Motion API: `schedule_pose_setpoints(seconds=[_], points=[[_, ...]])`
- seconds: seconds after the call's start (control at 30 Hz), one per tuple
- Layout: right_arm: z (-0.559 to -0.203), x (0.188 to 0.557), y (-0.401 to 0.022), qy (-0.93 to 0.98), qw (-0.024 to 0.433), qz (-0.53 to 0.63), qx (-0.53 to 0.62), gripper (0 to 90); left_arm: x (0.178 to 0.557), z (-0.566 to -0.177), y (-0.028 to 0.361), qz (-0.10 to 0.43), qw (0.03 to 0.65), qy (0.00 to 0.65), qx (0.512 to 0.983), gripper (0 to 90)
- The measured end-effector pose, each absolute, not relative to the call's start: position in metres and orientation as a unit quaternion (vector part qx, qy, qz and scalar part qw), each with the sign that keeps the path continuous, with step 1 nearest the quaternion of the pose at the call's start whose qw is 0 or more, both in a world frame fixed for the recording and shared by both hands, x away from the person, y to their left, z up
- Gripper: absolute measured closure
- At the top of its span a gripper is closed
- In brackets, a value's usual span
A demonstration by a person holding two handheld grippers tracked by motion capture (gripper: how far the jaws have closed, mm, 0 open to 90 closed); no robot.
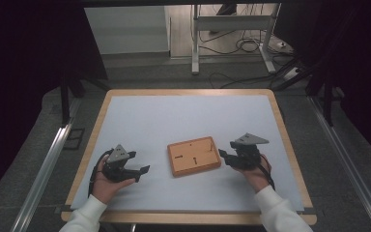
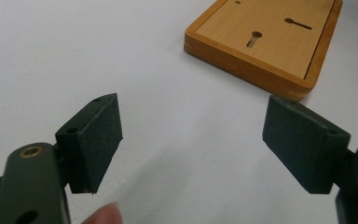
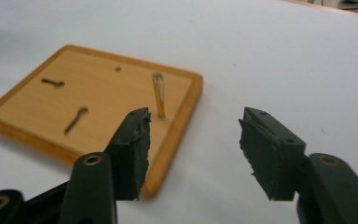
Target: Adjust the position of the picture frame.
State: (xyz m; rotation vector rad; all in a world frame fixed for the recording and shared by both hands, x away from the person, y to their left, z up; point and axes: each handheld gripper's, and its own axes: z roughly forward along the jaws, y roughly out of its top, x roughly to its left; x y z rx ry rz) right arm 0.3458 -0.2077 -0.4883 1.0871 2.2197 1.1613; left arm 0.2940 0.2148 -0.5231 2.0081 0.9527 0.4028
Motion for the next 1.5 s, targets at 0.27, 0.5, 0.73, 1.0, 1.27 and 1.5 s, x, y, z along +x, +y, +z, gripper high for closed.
schedule_pose_setpoints(seconds=[0.27,0.5,0.73,1.0,1.27,1.5], points=[[-0.498,0.318,-0.243,0.789,0.194,0.417,0.407,35.5,0.295,-0.526,0.211,0.162,0.418,0.381,0.809,19.5],[-0.510,0.288,-0.269,0.791,0.183,0.406,0.420,32.5,0.295,-0.527,0.209,0.162,0.413,0.379,0.812,19.5],[-0.512,0.273,-0.271,0.802,0.187,0.391,0.412,31.3,0.298,-0.530,0.205,0.163,0.407,0.376,0.816,19.5],[-0.516,0.273,-0.269,0.809,0.182,0.379,0.411,29.7,0.313,-0.529,0.192,0.162,0.403,0.371,0.821,25.8],[-0.516,0.274,-0.268,0.810,0.181,0.375,0.412,29.4,0.335,-0.520,0.181,0.158,0.417,0.360,0.820,82.7],[-0.517,0.275,-0.264,0.813,0.180,0.374,0.410,29.3,0.378,-0.519,0.155,0.148,0.403,0.347,0.834,90.0]])
